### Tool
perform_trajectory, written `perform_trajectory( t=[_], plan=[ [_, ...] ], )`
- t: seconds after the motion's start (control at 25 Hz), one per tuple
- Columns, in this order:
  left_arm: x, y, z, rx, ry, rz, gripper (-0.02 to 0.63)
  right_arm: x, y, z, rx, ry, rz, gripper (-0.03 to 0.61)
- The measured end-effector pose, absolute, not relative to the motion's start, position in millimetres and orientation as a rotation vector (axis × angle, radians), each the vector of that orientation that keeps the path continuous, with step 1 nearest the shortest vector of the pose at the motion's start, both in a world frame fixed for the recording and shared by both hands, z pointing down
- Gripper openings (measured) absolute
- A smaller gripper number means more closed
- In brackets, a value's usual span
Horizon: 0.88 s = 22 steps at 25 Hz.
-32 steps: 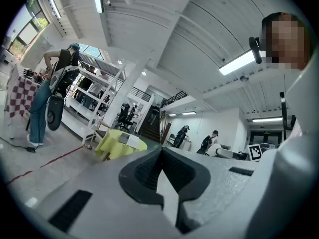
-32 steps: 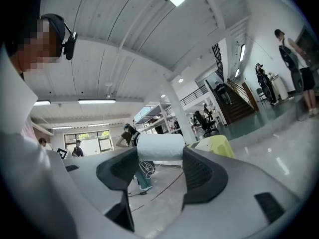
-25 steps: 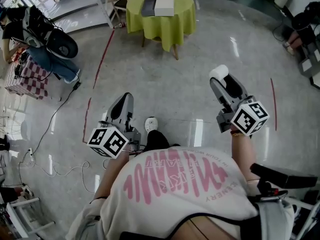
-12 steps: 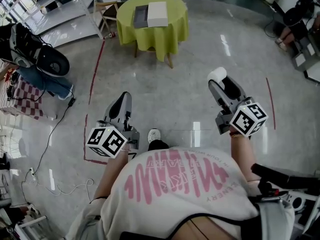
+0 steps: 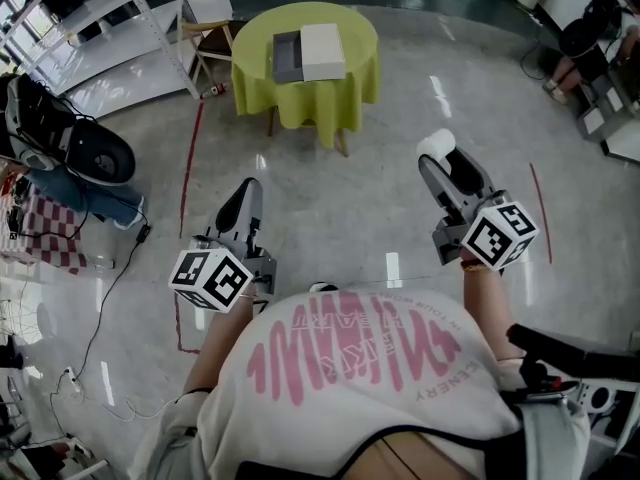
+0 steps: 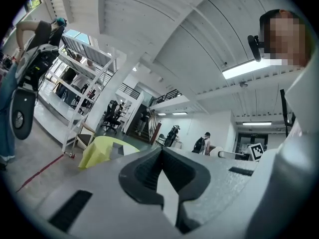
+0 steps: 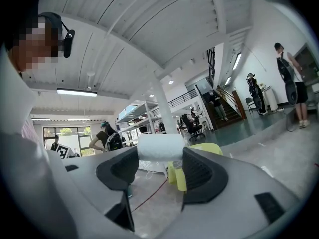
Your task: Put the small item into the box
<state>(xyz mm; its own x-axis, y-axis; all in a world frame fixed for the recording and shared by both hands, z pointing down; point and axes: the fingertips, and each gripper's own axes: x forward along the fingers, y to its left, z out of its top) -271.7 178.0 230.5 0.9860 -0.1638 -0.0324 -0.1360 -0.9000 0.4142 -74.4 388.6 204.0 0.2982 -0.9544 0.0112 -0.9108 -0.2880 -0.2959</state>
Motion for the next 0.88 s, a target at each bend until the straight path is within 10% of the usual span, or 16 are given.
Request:
perform_trajectory(
  t=[0.88],
  plan=[
    [-242.6,13.2,250.6,2.705,-0.2,-0.083,0.008,-46.2,227.7,219.2,-2.361,1.713,-0.3,0.276]
  ],
)
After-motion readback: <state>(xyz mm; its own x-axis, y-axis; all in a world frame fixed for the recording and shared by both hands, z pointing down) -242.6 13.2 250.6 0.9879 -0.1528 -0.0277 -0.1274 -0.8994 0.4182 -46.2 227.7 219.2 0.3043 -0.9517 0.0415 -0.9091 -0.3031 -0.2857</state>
